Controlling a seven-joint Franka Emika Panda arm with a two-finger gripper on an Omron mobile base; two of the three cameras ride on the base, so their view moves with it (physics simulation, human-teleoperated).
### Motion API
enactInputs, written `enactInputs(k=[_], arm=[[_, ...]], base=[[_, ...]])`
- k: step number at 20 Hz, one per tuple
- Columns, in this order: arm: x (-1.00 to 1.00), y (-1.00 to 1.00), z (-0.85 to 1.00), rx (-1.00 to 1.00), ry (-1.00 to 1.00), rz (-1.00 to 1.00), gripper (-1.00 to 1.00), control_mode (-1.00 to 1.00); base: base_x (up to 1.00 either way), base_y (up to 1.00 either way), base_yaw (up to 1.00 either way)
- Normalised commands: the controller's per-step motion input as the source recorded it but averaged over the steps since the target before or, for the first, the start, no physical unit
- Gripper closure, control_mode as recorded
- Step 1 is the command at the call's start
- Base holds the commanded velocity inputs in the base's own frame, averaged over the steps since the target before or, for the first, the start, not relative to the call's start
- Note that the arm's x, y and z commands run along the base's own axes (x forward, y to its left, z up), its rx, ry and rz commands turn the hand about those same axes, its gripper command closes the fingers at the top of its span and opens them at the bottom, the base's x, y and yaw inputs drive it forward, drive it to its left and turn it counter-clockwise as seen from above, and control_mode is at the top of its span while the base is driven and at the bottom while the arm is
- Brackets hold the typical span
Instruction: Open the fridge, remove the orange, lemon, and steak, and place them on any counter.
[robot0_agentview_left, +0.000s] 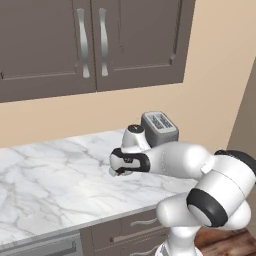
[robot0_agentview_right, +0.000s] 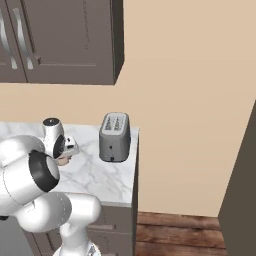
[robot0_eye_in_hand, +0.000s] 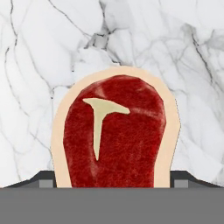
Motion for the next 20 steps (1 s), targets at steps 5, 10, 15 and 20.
enactInputs(k=[5, 10, 15, 20], arm=[[0.0, 0.0, 0.0, 0.0, 0.0, 0.0, -1.0, -1.0], [0.0, 0.0, 0.0, 0.0, 0.0, 0.0, -1.0, -1.0], [0.0, 0.0, 0.0, 0.0, 0.0, 0.0, -1.0, -1.0], [0.0, 0.0, 0.01, 0.0, -0.03, 0.0, -1.0, -1.0]], base=[[0.0, 0.0, 0.0], [0.0, 0.0, 0.0], [0.0, 0.0, 0.0], [0.0, 0.0, 0.0]])
